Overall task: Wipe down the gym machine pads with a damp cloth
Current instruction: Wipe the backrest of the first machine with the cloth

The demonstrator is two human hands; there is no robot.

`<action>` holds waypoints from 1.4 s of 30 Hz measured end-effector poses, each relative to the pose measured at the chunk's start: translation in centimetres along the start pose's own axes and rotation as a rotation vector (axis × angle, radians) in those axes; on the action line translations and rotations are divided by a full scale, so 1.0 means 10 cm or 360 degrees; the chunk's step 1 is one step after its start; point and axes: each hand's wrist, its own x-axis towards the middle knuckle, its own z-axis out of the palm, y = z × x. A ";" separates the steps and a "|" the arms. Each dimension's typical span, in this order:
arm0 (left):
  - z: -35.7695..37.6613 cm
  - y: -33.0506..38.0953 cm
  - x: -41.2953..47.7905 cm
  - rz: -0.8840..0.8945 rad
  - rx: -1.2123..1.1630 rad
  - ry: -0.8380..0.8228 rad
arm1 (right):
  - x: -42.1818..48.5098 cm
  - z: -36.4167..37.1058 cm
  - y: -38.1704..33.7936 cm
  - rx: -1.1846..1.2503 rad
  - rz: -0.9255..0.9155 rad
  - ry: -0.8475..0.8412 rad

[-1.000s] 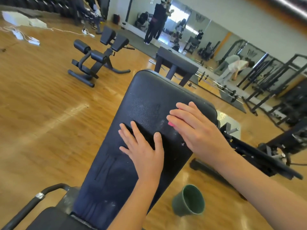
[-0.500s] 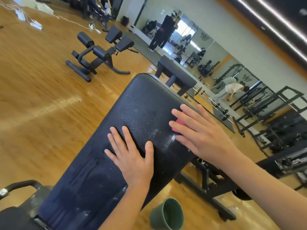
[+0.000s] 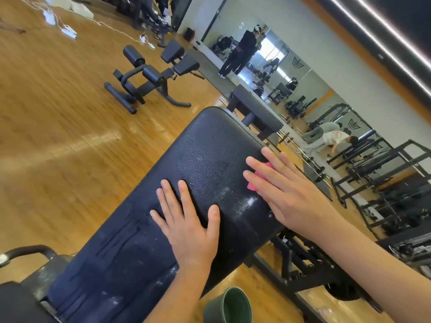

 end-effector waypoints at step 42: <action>0.01 -0.03 0.01 0.0043 -0.0047 0.0094 | 1.07 0.00 0.14 0.0236 -0.0007 -0.0074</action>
